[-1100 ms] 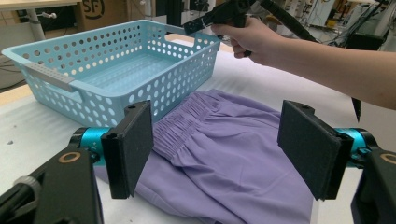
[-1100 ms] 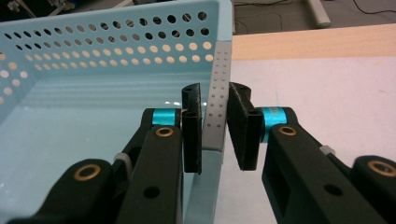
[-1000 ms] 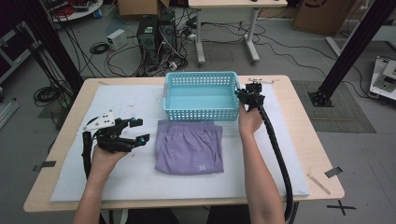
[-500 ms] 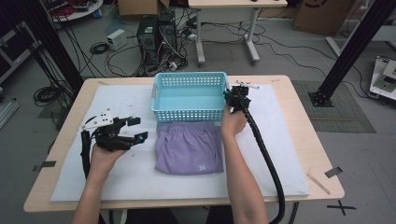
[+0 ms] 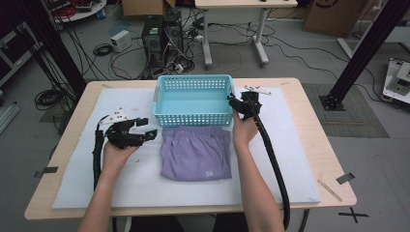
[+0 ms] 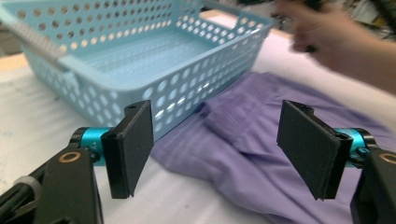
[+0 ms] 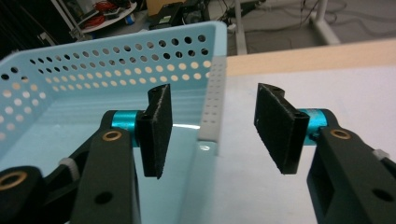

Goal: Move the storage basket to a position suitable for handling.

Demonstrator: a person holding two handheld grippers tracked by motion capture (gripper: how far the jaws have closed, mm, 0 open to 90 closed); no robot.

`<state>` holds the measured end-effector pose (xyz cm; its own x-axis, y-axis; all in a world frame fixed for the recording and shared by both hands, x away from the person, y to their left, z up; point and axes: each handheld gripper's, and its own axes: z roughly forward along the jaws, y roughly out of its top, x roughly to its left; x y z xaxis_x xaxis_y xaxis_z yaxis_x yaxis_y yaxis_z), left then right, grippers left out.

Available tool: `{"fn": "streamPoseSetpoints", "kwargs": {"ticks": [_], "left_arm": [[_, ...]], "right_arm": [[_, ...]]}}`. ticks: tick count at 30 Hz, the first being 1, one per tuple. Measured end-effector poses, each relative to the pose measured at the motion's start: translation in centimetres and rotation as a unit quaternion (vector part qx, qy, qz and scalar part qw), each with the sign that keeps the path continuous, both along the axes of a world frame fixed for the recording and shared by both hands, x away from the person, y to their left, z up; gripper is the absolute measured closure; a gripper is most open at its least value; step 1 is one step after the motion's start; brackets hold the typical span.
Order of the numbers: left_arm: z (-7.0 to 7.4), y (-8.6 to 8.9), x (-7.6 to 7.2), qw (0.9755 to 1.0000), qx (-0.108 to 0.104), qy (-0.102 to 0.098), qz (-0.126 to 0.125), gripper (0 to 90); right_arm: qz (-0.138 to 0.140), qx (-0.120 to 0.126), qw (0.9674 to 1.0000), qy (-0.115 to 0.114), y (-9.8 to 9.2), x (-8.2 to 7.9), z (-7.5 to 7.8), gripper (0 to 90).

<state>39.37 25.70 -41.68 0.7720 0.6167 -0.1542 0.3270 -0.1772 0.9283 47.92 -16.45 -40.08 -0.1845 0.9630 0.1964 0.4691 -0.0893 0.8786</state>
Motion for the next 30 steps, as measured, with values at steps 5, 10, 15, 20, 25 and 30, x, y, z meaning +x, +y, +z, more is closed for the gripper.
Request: {"fn": "streamPoseSetpoints", "kwargs": {"ticks": [5,10,15,20,25,30], "left_arm": [[-1.3,-1.3,1.0,0.9997,0.022,0.013,0.000,27.9],[-1.3,-2.7,2.2,0.9991,0.025,0.028,-0.019,27.8],[-1.5,-3.7,2.9,0.9995,0.026,0.018,0.004,27.8],[-1.9,-4.3,3.3,0.9992,0.034,0.015,0.017,27.7],[-2.0,-4.5,3.4,0.9991,0.031,0.015,0.025,27.5],[-1.6,-4.6,3.1,0.9992,0.033,0.007,0.022,27.1]], "right_arm": [[0.016,-0.022,0.9993,-0.025,-2.2,-1.8,1.0,41.6],[0.022,-0.023,0.9983,-0.049,-4.2,-4.0,1.7,41.2],[0.038,-0.020,0.9968,-0.067,-5.6,-6.3,2.1,41.2],[0.054,-0.043,0.9954,-0.067,-6.3,-7.7,1.9,41.2],[0.076,-0.060,0.9939,-0.053,-5.9,-7.9,1.2,41.6],[0.112,-0.071,0.9907,-0.029,-4.4,-7.3,0.0,42.1]]}}
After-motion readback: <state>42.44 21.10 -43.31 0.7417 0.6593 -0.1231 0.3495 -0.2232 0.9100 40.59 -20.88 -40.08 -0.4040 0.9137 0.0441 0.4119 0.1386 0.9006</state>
